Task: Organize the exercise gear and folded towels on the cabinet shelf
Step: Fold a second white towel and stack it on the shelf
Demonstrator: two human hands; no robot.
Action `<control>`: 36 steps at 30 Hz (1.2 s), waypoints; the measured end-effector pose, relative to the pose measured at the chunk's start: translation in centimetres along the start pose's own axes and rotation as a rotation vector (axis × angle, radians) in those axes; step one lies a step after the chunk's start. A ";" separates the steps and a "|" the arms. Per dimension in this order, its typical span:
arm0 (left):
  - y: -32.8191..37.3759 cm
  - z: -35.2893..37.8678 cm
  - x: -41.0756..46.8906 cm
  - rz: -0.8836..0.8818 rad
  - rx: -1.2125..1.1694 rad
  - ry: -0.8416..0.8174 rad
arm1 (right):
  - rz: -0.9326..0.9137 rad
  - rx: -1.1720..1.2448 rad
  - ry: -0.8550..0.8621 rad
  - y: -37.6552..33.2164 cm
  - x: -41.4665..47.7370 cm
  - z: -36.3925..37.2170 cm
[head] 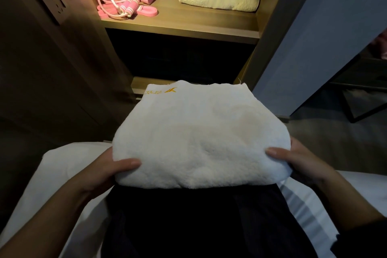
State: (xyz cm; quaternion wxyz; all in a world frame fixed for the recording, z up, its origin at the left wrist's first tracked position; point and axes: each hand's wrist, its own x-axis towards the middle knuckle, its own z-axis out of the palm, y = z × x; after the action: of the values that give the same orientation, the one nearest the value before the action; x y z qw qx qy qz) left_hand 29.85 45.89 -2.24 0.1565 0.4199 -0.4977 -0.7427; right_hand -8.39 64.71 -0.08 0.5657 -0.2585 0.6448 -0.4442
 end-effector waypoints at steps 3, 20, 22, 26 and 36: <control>0.5 0.6 0.1 0.058 -0.114 0.047 | -0.027 -0.025 0.034 -0.4 -0.1 0.0; -0.8 0.4 -2.7 -0.108 0.132 0.405 | 0.128 -0.055 0.089 2.1 -4.7 -0.2; -1.5 0.9 -3.0 -0.169 0.167 0.403 | 0.166 -0.076 0.069 2.3 -5.0 0.1; -2.2 1.7 -2.6 -0.287 0.228 0.404 | 0.257 -0.140 0.103 2.0 -4.5 0.7; -0.5 3.0 -1.1 -0.113 0.796 0.479 | 0.222 -0.599 0.229 0.3 -1.7 1.9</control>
State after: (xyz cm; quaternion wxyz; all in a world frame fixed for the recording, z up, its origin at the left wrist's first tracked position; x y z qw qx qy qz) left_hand 28.23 48.66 -1.66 0.0531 0.6334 -0.6700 -0.3835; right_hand -6.10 65.74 0.62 0.4334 -0.2902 0.8301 -0.1969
